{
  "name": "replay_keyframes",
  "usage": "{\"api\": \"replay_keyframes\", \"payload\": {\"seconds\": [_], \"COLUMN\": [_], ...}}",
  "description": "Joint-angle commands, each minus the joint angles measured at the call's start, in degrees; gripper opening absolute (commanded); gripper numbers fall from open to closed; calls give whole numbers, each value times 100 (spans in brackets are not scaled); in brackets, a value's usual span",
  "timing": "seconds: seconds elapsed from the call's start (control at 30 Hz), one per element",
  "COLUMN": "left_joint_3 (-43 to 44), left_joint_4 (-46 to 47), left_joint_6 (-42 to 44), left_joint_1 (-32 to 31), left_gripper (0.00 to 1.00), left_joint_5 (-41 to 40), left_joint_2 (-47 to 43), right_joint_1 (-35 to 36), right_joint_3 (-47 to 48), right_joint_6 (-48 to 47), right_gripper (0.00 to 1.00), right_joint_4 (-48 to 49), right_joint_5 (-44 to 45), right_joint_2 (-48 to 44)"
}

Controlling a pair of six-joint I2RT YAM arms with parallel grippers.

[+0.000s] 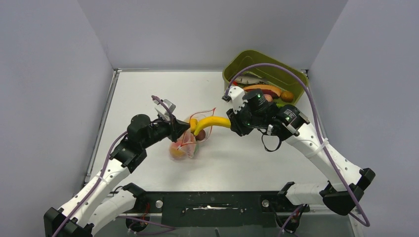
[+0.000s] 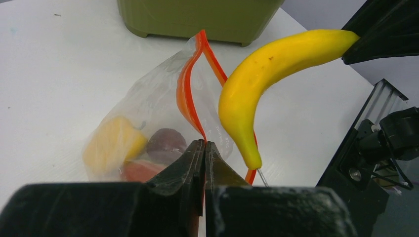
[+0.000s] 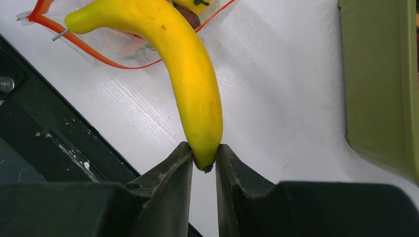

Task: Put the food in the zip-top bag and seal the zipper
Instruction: Place the fake fruit in the zipper food storage bag.

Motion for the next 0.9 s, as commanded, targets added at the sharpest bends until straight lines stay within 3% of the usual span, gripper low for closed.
{"api": "replay_keyframes", "payload": {"seconds": [0.0,0.47,0.87], "left_joint_3": [-102,-385,-407], "left_joint_4": [520,599,593], "left_joint_6": [-145,-166,-129], "left_joint_1": [-30,-35,-33], "left_gripper": [0,0,0], "left_joint_5": [328,579,775], "left_joint_2": [-155,-304,-290], "right_joint_1": [314,1117,1340], "right_joint_3": [537,1450,1917], "right_joint_6": [-27,-187,-266], "right_gripper": [18,22,24], "right_joint_4": [-170,-647,-798], "right_joint_5": [731,1316,1462], "right_joint_2": [310,1545,2162]}}
